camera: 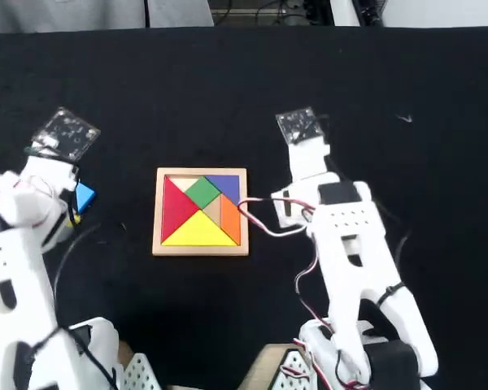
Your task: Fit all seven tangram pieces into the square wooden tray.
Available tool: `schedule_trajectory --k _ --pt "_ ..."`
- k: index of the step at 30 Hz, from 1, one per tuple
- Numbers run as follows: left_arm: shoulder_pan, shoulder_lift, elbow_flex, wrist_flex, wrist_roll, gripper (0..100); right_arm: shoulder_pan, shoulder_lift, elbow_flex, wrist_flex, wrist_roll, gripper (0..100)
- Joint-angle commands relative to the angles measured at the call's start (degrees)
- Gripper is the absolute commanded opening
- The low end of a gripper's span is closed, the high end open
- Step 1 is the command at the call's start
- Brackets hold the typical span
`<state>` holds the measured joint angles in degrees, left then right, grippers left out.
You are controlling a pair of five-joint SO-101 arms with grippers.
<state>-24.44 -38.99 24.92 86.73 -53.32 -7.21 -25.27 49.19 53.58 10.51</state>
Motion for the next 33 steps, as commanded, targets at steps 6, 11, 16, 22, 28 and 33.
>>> schedule_trajectory --k 6,11,16,22,28,33 --pt "1.98 31.56 -18.95 -4.22 4.66 19 0.97 5.76 1.1 -8.44 -3.6 1.1" --pt "3.12 46.15 -24.84 -3.16 32.44 20 4.22 7.16 1.1 -12.31 -3.43 1.1" --pt "3.21 48.44 -21.41 -13.71 41.85 26 4.22 7.16 1.1 -12.4 -3.34 1.1" --pt "1.1 49.05 -14.55 -26.02 43.6 26 4.22 7.08 1.1 -12.13 -3.34 1.1" --pt "1.45 50.9 -10.59 -30.68 43.52 26 4.22 7.16 1.19 -12.13 -3.34 1.1" --pt "-1.36 55.65 -12.53 -30.68 43.96 26 4.22 7.16 1.36 -12.04 -3.34 1.1"
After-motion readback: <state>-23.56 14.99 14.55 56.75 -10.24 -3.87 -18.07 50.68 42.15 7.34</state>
